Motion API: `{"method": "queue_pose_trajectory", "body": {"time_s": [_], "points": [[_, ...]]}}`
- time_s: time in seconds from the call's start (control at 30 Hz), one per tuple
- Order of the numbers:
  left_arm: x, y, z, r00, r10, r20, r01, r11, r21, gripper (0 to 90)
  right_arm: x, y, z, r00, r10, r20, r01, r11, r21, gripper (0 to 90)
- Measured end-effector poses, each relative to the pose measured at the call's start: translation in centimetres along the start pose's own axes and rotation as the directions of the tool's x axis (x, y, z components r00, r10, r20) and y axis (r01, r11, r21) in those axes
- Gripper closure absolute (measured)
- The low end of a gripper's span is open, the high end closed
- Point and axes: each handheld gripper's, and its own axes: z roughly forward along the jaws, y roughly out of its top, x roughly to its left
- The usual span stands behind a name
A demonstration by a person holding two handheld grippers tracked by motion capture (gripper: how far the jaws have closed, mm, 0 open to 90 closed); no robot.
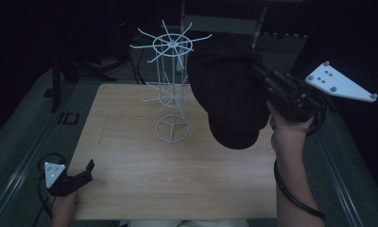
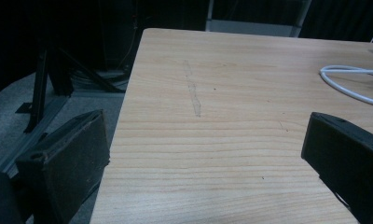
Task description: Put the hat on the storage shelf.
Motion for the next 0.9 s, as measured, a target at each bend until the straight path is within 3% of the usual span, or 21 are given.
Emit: {"method": "queue_pose_trajectory", "body": {"time_s": [0.27, 0.37, 0.63, 0.9], "points": [[0.0, 0.0, 0.0, 1.0, 0.0, 0.006, 0.0, 1.0, 0.001, 1.4, 0.7, 0.3, 2.4, 0.9998, -0.007, -0.02, 0.008, 1.0, 0.011, 84.3], [0.0, 0.0, 0.0, 1.0, 0.0, 0.008, 0.0, 1.0, 0.001, 1.5, 1.0, -0.6, 3.8, 0.9997, -0.013, -0.023, 0.014, 0.999, 0.049, 84.2], [0.0, 0.0, 0.0, 1.0, -0.001, 0.008, 0.001, 1.0, -0.001, 1.5, 1.4, -2.5, 4.4, 0.9991, -0.022, -0.037, 0.025, 0.996, 0.081, 84.0], [0.0, 0.0, 0.0, 1.0, 0.001, 0.006, -0.001, 1.0, 0.002, 1.4, 1.3, -4.6, 4.4, 0.9987, 0.004, -0.05, 0.002, 0.994, 0.111, 83.5]]}}
